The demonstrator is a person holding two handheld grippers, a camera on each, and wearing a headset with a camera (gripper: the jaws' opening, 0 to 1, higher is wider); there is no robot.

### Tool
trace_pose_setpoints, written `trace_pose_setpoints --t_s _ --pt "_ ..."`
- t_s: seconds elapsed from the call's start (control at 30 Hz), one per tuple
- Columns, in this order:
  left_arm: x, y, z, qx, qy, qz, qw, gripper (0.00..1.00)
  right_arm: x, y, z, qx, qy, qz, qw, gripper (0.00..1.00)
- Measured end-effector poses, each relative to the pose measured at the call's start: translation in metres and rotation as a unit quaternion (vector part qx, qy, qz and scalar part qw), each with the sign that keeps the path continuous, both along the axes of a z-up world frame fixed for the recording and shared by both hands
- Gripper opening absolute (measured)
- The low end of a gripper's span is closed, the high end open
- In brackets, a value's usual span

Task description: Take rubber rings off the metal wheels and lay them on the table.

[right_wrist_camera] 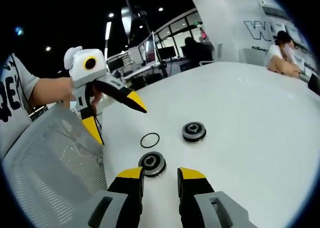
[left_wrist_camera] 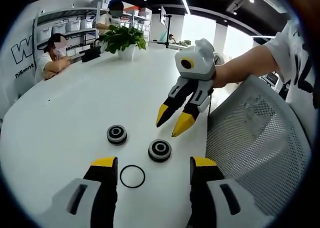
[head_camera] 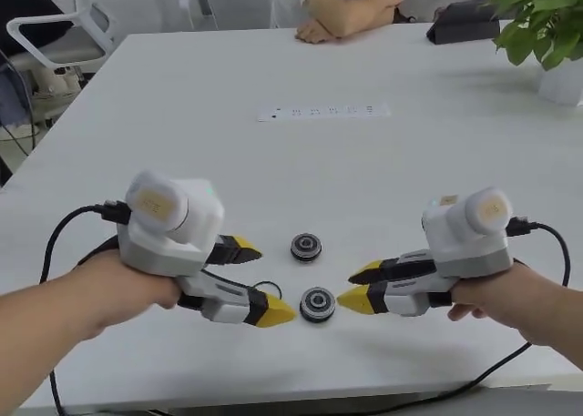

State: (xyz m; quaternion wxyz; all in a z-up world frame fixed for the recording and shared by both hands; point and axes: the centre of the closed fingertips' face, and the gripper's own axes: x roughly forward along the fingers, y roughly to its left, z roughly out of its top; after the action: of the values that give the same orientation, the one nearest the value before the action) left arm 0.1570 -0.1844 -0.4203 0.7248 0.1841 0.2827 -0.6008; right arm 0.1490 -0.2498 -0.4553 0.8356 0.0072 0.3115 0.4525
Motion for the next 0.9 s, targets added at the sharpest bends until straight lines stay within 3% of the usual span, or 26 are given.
trace_pose_setpoints --t_s 0.47,0.9 --pt "0.000 -0.013 -0.013 0.008 0.012 -0.013 0.9998 0.47 -0.002 0.004 -0.008 -0.003 0.002 0.017 0.9999 0.25" --pt "-0.011 -0.028 -0.026 0.015 0.026 -0.033 0.9990 0.36 -0.008 0.009 -0.018 -0.011 0.004 0.041 0.9991 0.23"
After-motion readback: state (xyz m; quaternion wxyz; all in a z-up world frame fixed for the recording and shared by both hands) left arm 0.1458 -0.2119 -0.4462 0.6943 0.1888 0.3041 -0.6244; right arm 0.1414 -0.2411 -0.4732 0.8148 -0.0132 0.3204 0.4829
